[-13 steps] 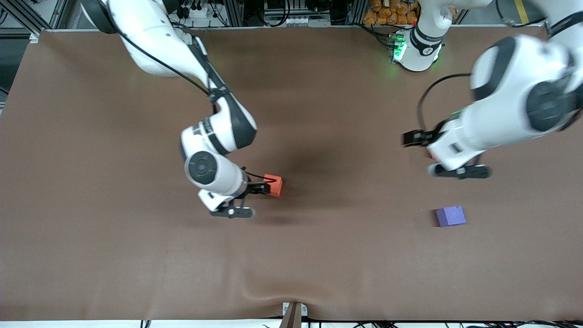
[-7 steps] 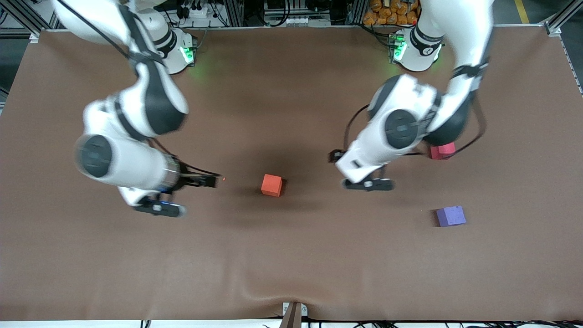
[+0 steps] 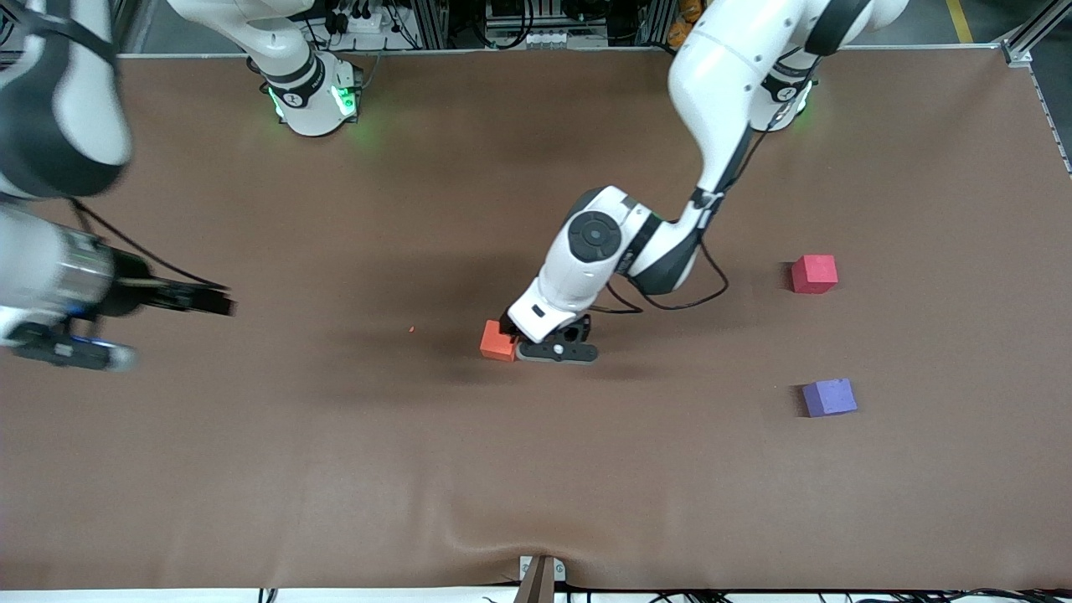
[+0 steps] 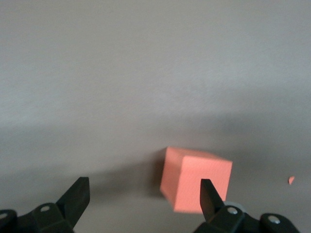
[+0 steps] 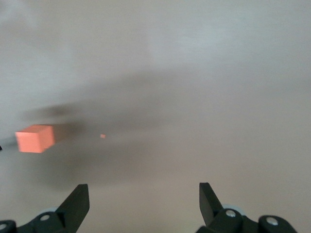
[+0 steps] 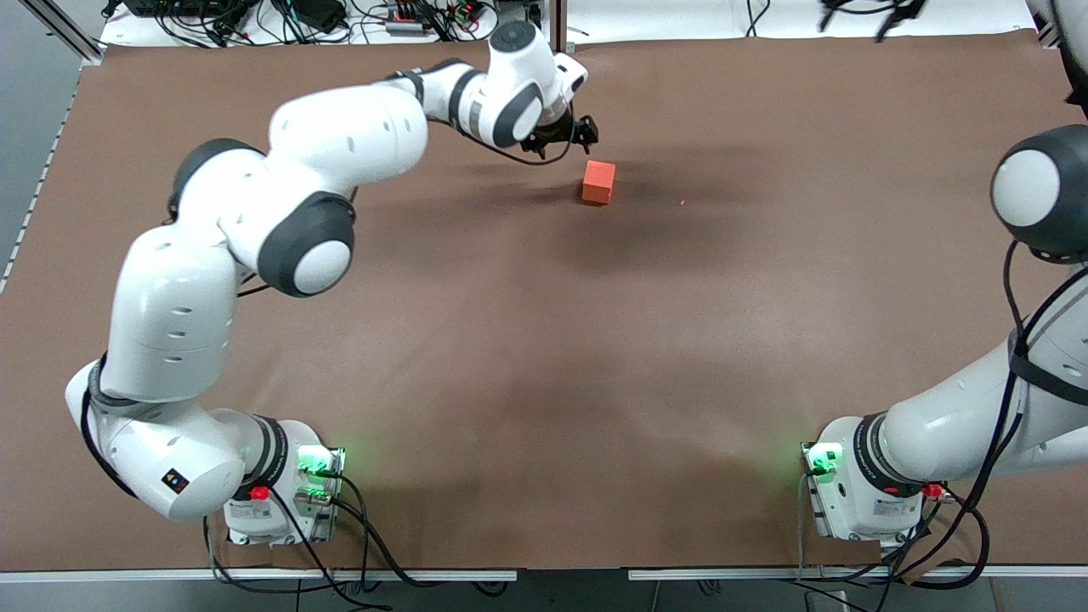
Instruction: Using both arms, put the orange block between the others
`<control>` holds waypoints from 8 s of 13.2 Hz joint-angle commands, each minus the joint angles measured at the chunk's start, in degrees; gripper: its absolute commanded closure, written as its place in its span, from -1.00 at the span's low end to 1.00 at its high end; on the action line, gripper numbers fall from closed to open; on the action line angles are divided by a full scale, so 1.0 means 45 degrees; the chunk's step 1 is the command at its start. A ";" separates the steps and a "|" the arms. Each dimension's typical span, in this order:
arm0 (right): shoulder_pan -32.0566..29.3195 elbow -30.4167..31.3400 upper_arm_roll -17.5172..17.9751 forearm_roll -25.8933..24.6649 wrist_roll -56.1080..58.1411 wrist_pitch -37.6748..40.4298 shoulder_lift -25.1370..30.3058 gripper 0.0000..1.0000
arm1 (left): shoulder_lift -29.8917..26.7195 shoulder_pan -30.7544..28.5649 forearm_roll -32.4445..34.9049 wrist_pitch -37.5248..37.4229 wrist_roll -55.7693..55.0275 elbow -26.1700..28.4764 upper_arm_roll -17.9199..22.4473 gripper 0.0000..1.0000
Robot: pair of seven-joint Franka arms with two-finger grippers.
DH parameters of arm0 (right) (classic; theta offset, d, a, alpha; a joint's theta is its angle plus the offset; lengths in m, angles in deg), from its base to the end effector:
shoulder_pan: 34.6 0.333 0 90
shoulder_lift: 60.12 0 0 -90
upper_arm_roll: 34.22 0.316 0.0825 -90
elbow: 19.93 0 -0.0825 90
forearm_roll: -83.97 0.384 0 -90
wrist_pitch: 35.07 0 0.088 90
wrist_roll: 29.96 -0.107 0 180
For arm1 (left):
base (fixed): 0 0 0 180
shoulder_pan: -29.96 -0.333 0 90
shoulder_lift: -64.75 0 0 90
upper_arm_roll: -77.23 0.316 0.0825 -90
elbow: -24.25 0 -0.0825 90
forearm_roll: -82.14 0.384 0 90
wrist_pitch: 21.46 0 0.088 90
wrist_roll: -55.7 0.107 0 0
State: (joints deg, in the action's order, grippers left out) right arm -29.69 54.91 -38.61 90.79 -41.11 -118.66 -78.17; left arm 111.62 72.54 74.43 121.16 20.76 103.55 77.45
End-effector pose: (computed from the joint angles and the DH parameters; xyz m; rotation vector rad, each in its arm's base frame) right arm 0.6331 0.0271 0.5521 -3.0400 0.2743 0.2606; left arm 0.5618 -0.5124 0.2511 2.8791 -0.0517 0.2397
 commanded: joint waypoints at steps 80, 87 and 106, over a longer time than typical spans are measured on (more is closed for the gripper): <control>0.0062 0.0771 0.0252 -0.1106 0.1559 0.1955 0.1842 -1.00 | -0.4653 -0.4833 -0.2934 0.2076 0.9091 0.9802 0.4483 -1.00; -0.0602 0.0712 0.0174 -0.1125 0.1871 0.1975 0.1862 -1.00 | -0.7110 -0.4696 -0.2467 -0.0791 0.8935 0.9588 0.4600 -1.00; -0.0622 0.0302 0.0232 -0.1203 0.2166 0.2561 0.1862 -1.00 | -0.9747 -0.7019 0.1910 -1.2099 0.5928 0.2321 0.0344 -1.00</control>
State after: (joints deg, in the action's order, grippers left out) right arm -31.79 56.95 -38.27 85.98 -32.22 -107.52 -70.15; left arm 71.35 43.50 81.41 70.60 47.84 113.85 82.19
